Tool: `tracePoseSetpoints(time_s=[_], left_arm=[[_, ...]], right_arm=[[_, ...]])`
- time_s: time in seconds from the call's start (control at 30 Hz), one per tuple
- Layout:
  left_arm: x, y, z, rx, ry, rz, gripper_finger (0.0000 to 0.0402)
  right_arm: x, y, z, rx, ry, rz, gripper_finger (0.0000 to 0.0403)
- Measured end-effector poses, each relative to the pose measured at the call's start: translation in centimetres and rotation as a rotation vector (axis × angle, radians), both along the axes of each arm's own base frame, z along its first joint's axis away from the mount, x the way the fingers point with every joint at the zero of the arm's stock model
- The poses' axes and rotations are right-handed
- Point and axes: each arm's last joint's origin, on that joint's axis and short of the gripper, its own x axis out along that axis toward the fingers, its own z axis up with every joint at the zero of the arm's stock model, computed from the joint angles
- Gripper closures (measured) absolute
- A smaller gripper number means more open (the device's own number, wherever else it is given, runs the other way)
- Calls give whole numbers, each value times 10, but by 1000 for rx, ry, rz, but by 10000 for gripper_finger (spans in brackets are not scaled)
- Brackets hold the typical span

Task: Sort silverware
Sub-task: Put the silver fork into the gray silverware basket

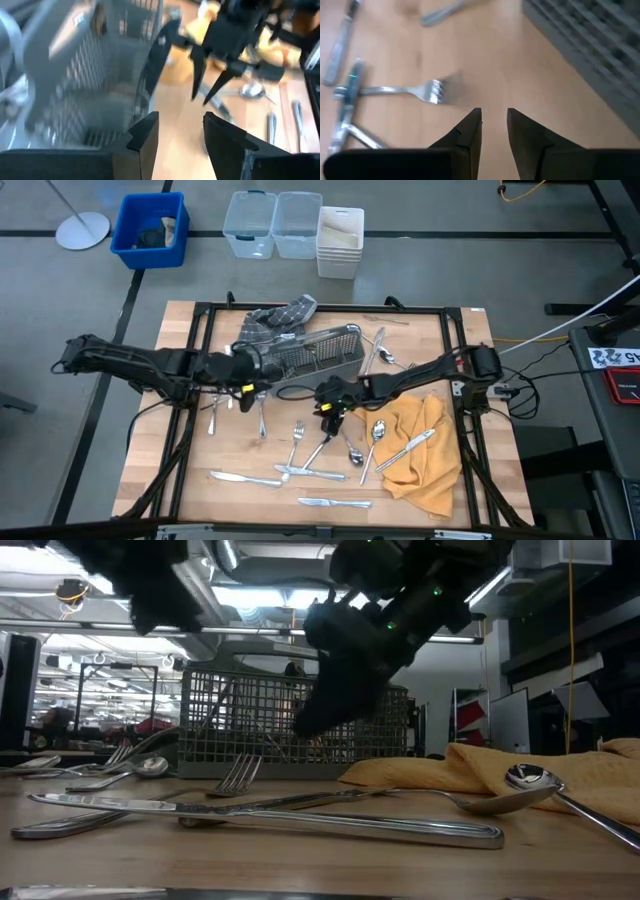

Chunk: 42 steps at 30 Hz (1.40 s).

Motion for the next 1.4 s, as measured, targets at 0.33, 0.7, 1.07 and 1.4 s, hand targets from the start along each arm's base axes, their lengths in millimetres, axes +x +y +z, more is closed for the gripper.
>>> tracePoseSetpoints(time_s=[0.33, 0.7, 1.07, 1.4], left_arm=[[-14, -15, -12, -100, 153, -8, 261], [-18, -32, -13, -149, 156, -67, 261], [-19, -38, -13, -156, 156, -92, 261], [-19, -38, -13, -167, 155, -84, 261]], right_arm=[[11, 2, -9, 37, -79, 28, 307], [22, 4, -38, 84, -117, 48, 307], [23, 4, -40, 84, -113, 49, 307], [29, 7, -59, 139, -142, 76, 315]])
